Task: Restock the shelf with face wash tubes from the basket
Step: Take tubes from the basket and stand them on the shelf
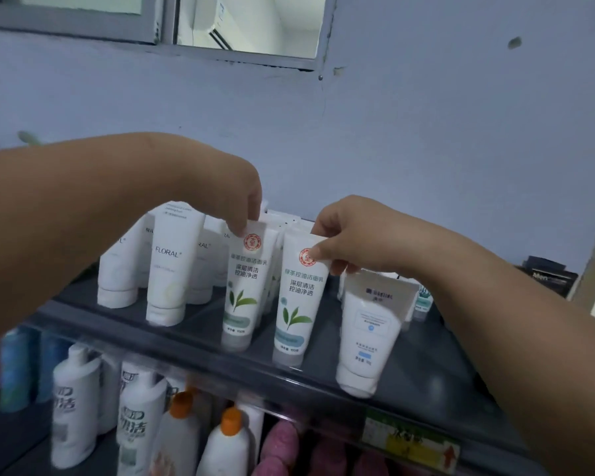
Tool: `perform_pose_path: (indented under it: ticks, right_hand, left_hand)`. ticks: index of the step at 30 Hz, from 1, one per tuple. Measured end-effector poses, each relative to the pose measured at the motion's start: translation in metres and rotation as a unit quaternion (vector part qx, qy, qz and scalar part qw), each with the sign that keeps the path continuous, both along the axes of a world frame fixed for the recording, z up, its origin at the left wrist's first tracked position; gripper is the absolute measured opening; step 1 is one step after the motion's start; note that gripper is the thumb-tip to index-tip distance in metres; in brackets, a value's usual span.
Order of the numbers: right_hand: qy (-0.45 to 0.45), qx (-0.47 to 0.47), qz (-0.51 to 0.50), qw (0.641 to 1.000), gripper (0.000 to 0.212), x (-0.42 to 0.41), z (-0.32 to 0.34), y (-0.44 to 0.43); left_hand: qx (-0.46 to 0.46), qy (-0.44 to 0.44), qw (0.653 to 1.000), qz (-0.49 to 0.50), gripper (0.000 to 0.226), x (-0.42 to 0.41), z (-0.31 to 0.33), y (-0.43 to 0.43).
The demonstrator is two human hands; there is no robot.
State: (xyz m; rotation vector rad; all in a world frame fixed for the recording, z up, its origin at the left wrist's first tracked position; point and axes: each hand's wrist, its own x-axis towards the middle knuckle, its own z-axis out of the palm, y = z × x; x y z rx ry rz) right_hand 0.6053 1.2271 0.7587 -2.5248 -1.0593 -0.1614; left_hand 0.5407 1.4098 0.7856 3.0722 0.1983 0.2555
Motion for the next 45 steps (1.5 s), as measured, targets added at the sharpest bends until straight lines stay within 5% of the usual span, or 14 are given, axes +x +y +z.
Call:
perform_pose_path:
  ticks: [20, 27, 36, 45]
  right_hand:
    - [0.042, 0.02, -0.119, 0.992, 0.008, -0.002, 0.003, 0.014]
    - [0.034, 0.06, -0.125, 0.99, 0.011, -0.009, 0.016, -0.001]
    - [-0.086, 0.228, -0.186, 0.952, 0.011, -0.044, 0.034, -0.084]
    - [-0.049, 0.286, -0.25, 0.924, 0.018, -0.029, -0.001, -0.201]
  left_hand:
    - [-0.022, -0.044, 0.993, -0.112, 0.003, 0.015, -0.008, 0.029]
    - [-0.068, -0.079, 0.986, -0.129, 0.028, 0.01, 0.006, 0.017]
    - [-0.142, -0.229, 0.928, -0.259, 0.044, -0.013, 0.029, -0.091]
    - [-0.229, -0.16, 0.917, -0.285, 0.062, 0.018, -0.017, -0.207]
